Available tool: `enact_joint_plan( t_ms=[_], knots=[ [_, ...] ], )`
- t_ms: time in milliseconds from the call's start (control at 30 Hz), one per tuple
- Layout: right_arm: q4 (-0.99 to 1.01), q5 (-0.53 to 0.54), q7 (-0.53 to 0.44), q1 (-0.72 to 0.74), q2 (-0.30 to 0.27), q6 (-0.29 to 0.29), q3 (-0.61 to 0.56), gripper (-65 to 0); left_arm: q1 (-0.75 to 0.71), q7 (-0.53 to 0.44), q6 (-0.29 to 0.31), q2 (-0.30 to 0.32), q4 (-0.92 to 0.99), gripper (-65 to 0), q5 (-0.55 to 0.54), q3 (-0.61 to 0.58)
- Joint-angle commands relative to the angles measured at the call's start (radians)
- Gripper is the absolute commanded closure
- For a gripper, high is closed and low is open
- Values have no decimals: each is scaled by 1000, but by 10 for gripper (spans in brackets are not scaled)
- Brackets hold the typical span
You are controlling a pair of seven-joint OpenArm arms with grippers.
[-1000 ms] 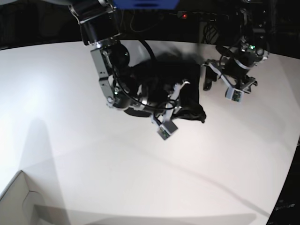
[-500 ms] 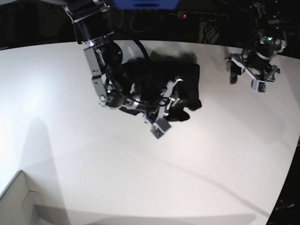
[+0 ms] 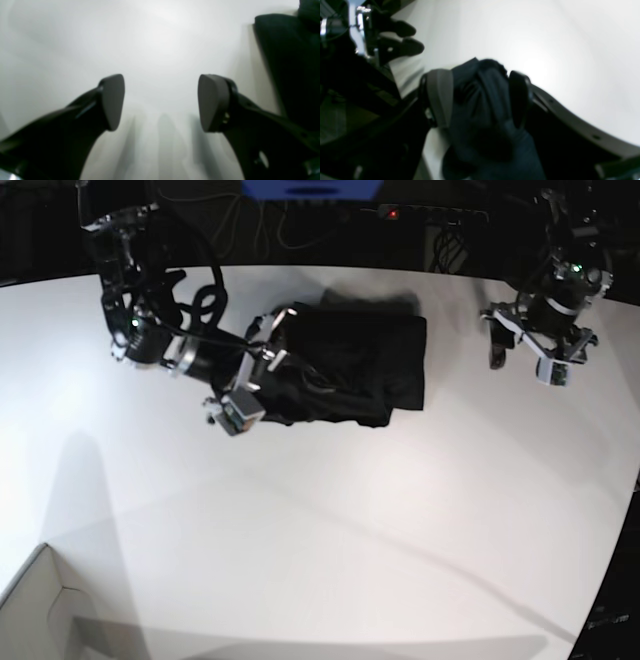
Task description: Layout the t-shirt on the table in an organized manner, then fold the t-shirt properly
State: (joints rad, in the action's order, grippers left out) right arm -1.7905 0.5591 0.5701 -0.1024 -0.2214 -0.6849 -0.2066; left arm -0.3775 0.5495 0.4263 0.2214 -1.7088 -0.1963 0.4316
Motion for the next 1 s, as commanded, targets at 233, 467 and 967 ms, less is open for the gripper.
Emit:
enact_joint_plan(
  t_ms=[233,467,967],
  knots=[
    [-95,-124,-198,-119,-31,-13,-81,-362,25,-22,1,16,-10,-448,-10,6],
    [11,-575,-238,-96,179,-13,-89,-362,25,-22,1,16,-12,-448,-10,6],
    [68,-805,-388,-138,259,-13,-86,-362,25,-22,1,16,-9,-448,-10,8]
  ],
)
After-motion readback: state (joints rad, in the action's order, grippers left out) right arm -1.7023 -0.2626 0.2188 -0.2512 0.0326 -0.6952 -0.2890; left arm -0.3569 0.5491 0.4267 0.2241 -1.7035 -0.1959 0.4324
